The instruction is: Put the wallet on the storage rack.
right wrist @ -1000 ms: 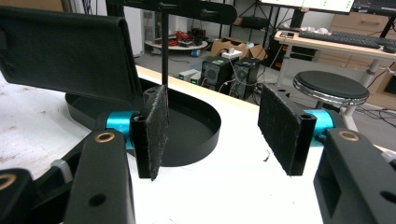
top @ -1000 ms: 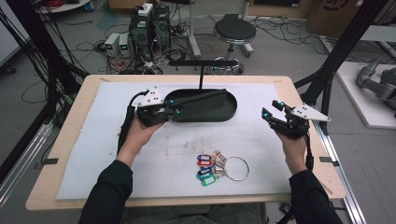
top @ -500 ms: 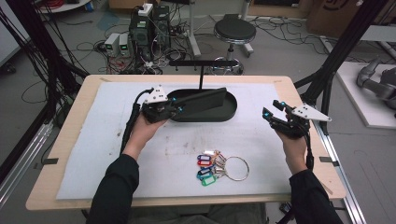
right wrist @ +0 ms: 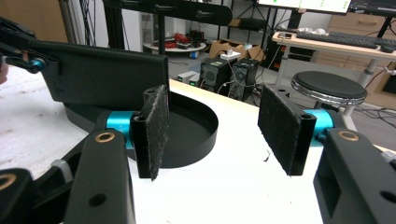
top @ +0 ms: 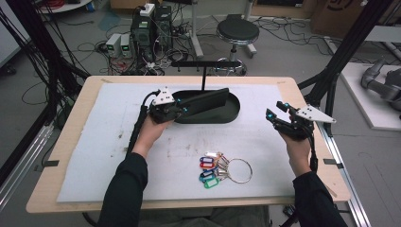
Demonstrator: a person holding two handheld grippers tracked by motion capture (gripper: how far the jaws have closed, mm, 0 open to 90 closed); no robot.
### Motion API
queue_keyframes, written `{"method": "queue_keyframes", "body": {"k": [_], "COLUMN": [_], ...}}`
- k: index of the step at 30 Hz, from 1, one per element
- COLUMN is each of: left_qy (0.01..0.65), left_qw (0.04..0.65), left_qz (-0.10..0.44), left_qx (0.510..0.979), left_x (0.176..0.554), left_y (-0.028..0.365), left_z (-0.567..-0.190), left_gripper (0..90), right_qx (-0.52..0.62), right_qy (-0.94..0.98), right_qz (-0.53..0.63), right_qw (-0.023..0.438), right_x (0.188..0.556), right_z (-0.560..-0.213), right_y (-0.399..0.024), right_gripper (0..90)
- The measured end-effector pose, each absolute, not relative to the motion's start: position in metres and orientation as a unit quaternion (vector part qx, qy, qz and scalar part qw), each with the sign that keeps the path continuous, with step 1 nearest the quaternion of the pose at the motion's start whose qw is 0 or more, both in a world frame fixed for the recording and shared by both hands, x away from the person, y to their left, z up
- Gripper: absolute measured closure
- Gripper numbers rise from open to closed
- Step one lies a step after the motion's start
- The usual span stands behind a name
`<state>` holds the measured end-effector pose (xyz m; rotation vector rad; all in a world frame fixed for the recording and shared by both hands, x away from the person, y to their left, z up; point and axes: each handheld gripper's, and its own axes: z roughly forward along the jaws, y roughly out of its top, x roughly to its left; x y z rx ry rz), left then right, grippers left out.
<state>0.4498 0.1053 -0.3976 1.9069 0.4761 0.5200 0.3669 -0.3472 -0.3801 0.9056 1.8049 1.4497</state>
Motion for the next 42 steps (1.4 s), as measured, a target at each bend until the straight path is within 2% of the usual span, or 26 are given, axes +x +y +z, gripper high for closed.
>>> {"method": "queue_keyframes", "body": {"k": [16,42], "left_qy": [0.238,0.269], "left_qw": [0.512,0.507], "left_qz": [0.209,0.199], "left_qx": [0.799,0.795], "left_x": [0.481,0.492], "left_y": [0.094,0.096], "left_z": [-0.405,-0.423], "left_gripper": [73.9,70.5], "right_qx": [0.345,0.348], "right_qy": [0.689,0.690], "right_qz": [0.552,0.551], "right_qw": [0.320,0.316], "right_x": [0.367,0.368], "right_z": [-0.380,-0.382], "right_y": [-0.348,-0.348], "right_gripper": [43.8,43.1]}}
